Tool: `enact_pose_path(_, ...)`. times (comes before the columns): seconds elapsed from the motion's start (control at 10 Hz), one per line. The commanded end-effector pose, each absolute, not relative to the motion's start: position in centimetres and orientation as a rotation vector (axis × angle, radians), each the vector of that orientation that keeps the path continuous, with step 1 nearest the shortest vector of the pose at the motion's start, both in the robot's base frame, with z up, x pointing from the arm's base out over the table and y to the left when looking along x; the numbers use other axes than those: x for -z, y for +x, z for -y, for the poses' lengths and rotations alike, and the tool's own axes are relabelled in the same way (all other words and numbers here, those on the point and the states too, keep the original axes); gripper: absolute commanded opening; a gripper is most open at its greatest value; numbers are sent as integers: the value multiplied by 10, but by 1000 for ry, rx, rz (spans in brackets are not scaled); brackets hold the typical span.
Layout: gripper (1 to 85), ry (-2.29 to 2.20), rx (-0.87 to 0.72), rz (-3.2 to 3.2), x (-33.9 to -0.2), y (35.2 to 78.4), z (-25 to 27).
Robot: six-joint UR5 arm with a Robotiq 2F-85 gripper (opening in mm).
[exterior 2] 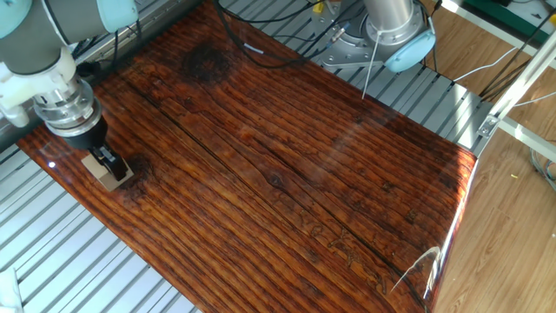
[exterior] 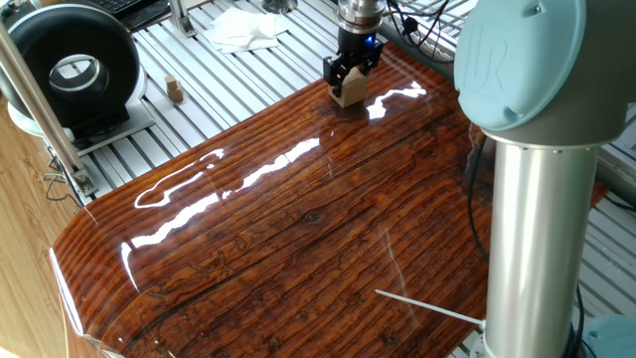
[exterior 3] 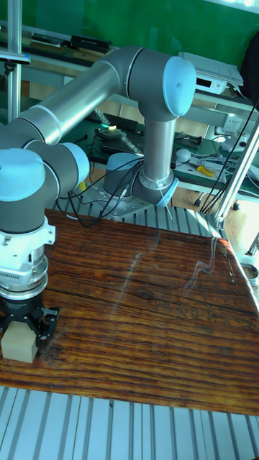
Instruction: Hold a small block with the gripper and sweep it from left to right on the table
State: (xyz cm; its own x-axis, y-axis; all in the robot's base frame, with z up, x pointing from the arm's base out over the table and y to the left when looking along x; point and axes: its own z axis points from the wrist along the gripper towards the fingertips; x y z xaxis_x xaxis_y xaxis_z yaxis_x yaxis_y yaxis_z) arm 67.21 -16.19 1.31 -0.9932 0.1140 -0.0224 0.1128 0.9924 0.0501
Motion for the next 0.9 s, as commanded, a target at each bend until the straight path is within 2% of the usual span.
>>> enact_pose_path(0.0, 10, 208, -59, -3077, -3, 680, 155)
enact_pose_path(0.4, 10, 183, -81, -3104, -19, 673, 150)
enact_pose_path(0.8, 10, 182, -61, -3082, -5, 676, 147)
